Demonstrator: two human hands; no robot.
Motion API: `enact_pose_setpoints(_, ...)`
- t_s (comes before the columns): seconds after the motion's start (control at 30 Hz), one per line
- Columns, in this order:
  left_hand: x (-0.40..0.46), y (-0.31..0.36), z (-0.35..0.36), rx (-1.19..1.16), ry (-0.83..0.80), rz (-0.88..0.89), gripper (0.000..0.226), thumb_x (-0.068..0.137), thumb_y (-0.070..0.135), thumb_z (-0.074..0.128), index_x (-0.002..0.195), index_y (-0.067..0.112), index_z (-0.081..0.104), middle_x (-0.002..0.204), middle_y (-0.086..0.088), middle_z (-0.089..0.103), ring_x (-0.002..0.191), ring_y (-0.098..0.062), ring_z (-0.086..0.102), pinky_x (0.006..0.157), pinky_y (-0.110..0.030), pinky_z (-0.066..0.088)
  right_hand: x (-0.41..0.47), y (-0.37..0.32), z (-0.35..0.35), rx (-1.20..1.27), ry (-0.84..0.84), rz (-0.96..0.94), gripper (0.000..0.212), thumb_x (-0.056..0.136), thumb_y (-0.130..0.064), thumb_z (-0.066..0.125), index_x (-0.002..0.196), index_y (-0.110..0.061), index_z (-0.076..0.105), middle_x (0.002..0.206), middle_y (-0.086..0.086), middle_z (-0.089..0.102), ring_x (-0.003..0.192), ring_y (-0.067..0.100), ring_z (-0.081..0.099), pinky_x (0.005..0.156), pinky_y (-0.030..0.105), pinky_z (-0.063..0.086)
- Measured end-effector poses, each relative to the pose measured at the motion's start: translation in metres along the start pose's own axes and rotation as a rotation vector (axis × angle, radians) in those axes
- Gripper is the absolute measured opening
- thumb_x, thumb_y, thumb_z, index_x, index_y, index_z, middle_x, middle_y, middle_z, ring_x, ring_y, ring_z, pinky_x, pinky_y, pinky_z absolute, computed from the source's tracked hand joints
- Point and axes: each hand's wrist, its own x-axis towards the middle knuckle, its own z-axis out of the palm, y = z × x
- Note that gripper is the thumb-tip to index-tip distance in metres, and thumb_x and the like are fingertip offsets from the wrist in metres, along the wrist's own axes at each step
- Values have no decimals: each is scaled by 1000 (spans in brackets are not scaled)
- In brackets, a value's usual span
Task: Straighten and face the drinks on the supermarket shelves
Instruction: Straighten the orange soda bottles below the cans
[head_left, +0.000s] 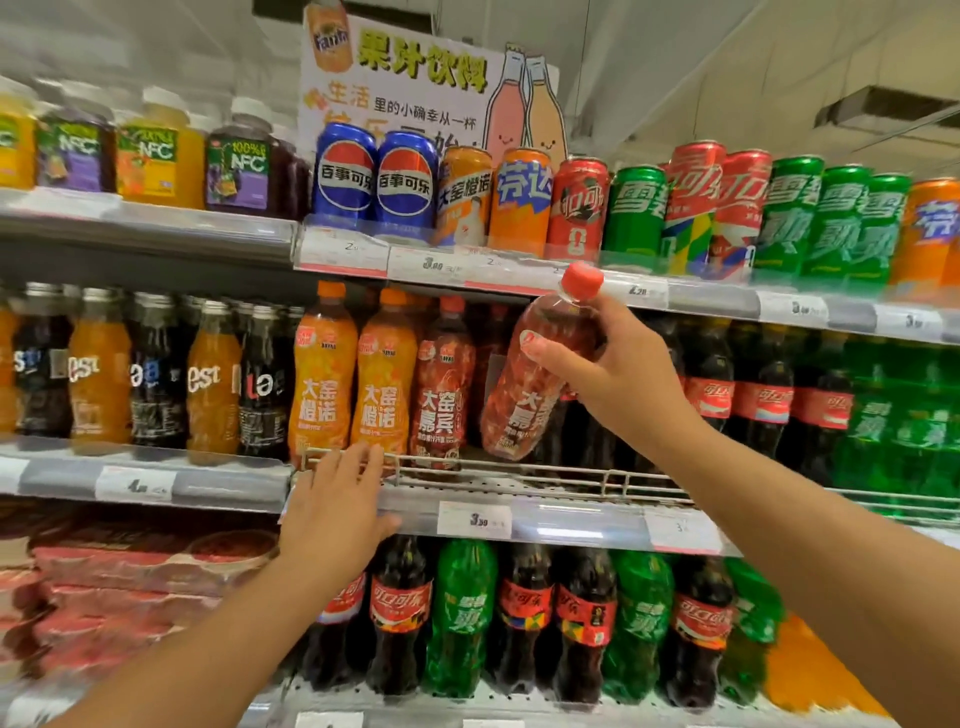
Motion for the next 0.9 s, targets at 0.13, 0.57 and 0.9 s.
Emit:
enact_pose_setpoints(0.13, 8, 1, -3, 63, 38, 54, 81, 80, 65, 58, 139, 17, 32, 134, 0, 40, 121, -22, 39, 99, -35, 34, 12, 6, 17, -59, -8, -19, 57, 80, -59, 68, 128, -35, 50, 105, -22, 63, 94, -5, 59, 74, 17, 48)
enact_pose_setpoints(0.57, 11, 22, 3, 184, -32, -32, 74, 87, 34, 66, 141, 3, 25, 139, -15, 33, 129, -36, 32, 108, -44, 31, 37, 42, 62, -233, -129, 102, 52, 79, -63, 66, 119, -30, 55, 111, -9, 58, 94, 11, 56, 75, 27, 43)
enact_pose_setpoints(0.9, 11, 24, 1, 188, -48, -17, 70, 90, 32, 64, 141, 6, 24, 143, -15, 29, 135, -37, 26, 111, -44, 29, 69, 45, 73, -275, -210, 282, 35, 79, -53, 72, 91, -22, 62, 73, 1, 68, 57, 19, 65, 55, 36, 58)
